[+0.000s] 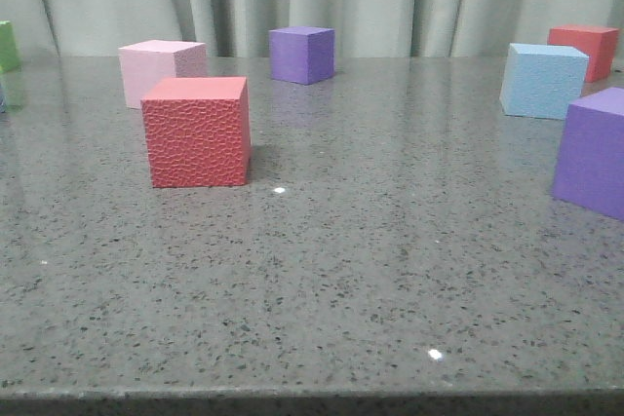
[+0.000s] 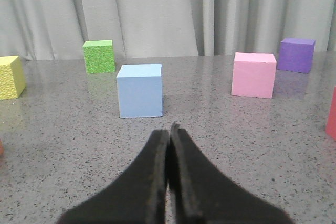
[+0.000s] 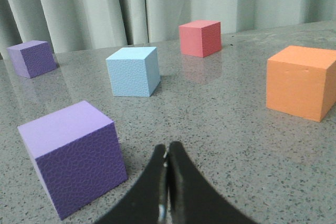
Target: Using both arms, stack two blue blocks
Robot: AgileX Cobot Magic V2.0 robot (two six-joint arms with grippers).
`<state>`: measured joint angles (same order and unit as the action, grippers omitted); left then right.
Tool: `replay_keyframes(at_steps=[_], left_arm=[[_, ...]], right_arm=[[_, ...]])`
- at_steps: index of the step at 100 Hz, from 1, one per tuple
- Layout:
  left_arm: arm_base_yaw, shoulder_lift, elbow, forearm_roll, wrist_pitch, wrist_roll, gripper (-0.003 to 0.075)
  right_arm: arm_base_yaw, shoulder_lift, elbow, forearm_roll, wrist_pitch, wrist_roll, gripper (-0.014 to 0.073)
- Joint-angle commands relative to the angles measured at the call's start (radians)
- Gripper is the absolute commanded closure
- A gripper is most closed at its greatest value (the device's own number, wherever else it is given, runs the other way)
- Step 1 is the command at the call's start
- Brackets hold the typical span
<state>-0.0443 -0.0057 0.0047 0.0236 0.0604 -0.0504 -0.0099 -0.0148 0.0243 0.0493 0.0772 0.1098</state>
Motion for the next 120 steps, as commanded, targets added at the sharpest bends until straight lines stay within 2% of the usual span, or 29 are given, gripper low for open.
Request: replay_keyframes(at_steps=[1,89,99,120], left_arm=[[-0.008,-0.032,0.003,-0.005,-0.074,0.002,0.0739],[-0.008,-0.032,0.003,-0.005,-0.071,0.002,0.0739],[-0.008,-0.032,-0.002,-0.042,-0.094,0.0,0.0739],[-0.008,-0.031,-0.08,-0.054,-0.048,0.0,0.0739]], right_arm=[[-0.002,-0.015,-0.017,-0.002,-0.077,-0.009,0.0707],[-0.002,-0.015,-0.017,-0.002,-0.097,-0.009,0.0707],[-0.002,-0.015,-0.023,0.004,-0.108,-0.008,0.0707],[-0.002,-0.006,-0.108,0.009,-0.018,-0.009,0.0707]])
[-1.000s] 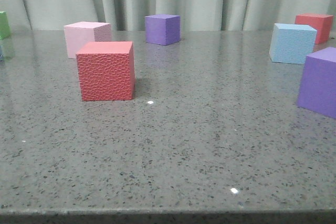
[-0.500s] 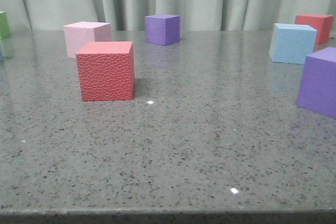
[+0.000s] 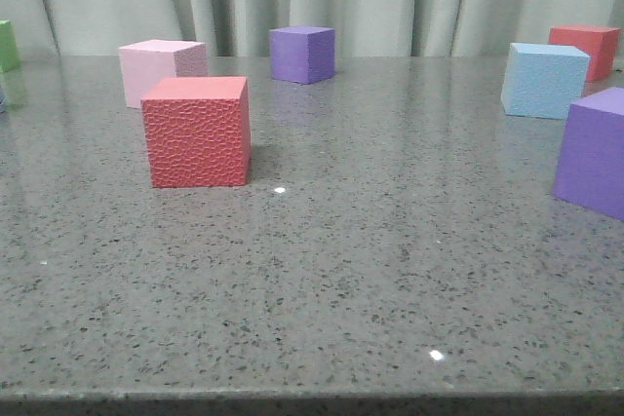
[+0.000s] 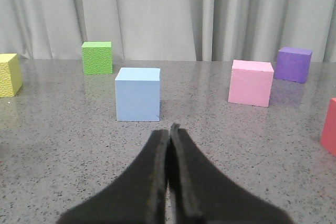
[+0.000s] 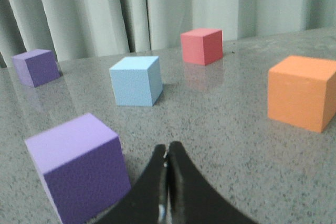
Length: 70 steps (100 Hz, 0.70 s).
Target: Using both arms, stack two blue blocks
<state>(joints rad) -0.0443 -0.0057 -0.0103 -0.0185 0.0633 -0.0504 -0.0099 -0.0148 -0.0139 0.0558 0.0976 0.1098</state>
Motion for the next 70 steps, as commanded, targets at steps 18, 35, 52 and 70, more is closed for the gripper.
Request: replay_keyframes(at_steps=[18,35,52,70], left_arm=[[-0.008,0.016,-0.207,-0.012,0.114,0.0,0.0739],[-0.014,0.107,-0.35,-0.015,0.263,0.0,0.0739],[-0.026,0.227,-0.493,-0.037,0.345,0.0,0.0739],[-0.026,0.338,-0.622,-0.037,0.377,0.002,0.0738]], right_arm=[[-0.002,0.036,-0.189,0.003,0.145,-0.009,0.0706],[-0.002,0.115,-0.317,0.003,0.288,-0.009,0.0706],[-0.002,0.203,-0.425,0.003,0.335,-0.028,0.0706],[-0.002,0.322,-0.535,0.003,0.42,-0.069,0.0706]])
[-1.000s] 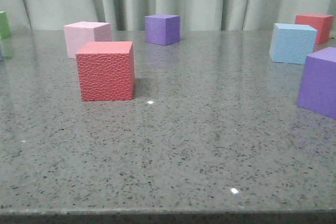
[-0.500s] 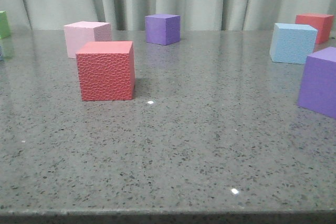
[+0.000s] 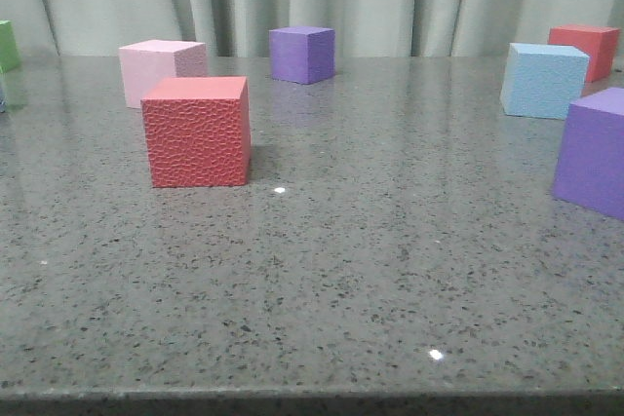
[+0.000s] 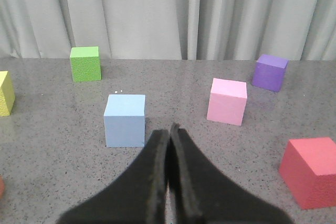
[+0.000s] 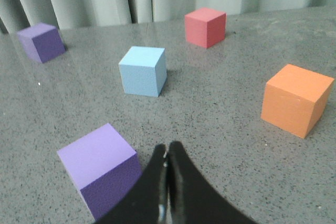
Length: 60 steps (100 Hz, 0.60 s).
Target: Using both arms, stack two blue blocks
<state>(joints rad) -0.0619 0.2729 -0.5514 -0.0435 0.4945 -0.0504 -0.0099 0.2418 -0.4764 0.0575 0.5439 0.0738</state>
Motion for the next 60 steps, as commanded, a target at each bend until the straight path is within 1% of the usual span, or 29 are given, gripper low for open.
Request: replay_keyframes(at_steps=[1,8,15,20,23,27,30,35,40,46,52,60], left_arm=[[-0.008,0.068,-0.085,-0.012,-0.053,0.002,0.0738],[-0.008,0.11,-0.126,-0.012,-0.041,0.002,0.0731],[-0.008,0.148,-0.155,-0.012,-0.041,0.002,0.0693],[-0.008,0.171,-0.172,-0.012,-0.046,0.002,0.0647],[-0.008,0.182,-0.177,-0.012,-0.051,0.002,0.0608],[-0.008,0.198,-0.183,-0.012,-0.051,0.002,0.0563],[-0.008,0.205,-0.185,-0.012,-0.053,0.002,0.0515],[-0.008,0.216,-0.19,-0.012,-0.053,0.002,0.0447],[-0.008,0.224,-0.192,-0.012,-0.054,0.002,0.0384],[-0.008,0.227,-0.192,-0.012,-0.054,0.002,0.0315],[-0.008,0.227,-0.192,-0.014,-0.054,0.002,0.0265],[-0.008,0.227,-0.192,-0.014,-0.054,0.002,0.0206]], right_arm=[[-0.002,0.07,-0.08,0.001,-0.019,-0.036,0.0706],[-0.002,0.113,-0.112,0.001,-0.002,-0.037,0.0706],[-0.002,0.146,-0.136,0.001,0.002,-0.037,0.0704],[-0.002,0.17,-0.151,0.001,0.002,-0.037,0.0699],[-0.002,0.182,-0.158,0.001,0.002,-0.037,0.0688],[-0.002,0.197,-0.168,0.001,0.004,-0.037,0.0661],[-0.002,0.207,-0.174,0.001,0.004,-0.037,0.0636],[-0.002,0.221,-0.183,0.001,0.006,-0.037,0.0578],[-0.002,0.233,-0.189,0.001,0.007,-0.037,0.0501],[-0.002,0.239,-0.193,0.001,0.006,-0.037,0.0382],[-0.002,0.242,-0.197,0.001,0.006,-0.037,0.0249],[-0.002,0.245,-0.198,0.001,0.005,-0.037,0.0097]])
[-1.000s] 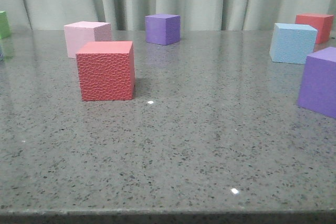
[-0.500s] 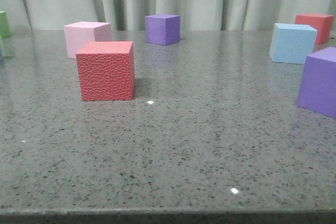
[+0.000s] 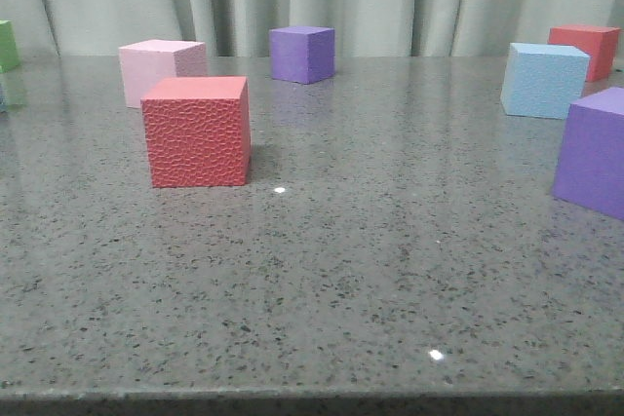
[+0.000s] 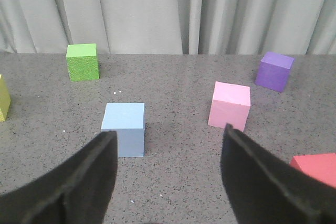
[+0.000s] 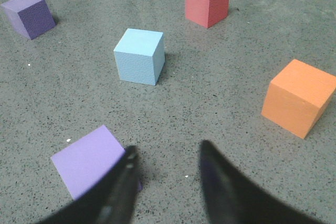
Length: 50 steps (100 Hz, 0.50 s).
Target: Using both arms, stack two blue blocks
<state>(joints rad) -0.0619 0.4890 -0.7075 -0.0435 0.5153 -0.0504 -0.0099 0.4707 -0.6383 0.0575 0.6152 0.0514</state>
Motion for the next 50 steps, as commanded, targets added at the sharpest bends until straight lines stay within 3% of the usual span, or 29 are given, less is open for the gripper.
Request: replay_keyframes(at_steps=[1,11,50], left_arm=[[-0.008,0.011,-0.036,-0.014,-0.075,0.002,0.0202],[-0.008,0.011,-0.036,-0.014,-0.075,0.002,0.017],[-0.008,0.011,-0.034,-0.022,-0.091,0.002,0.0172]], right_arm=[[-0.002,0.017,-0.036,0.001,-0.065,-0.015,0.0085],[-0.002,0.022,-0.036,0.001,-0.06,-0.015,-0.0024],[-0.002,0.024,-0.039,0.001,-0.071,-0.013,-0.0015]])
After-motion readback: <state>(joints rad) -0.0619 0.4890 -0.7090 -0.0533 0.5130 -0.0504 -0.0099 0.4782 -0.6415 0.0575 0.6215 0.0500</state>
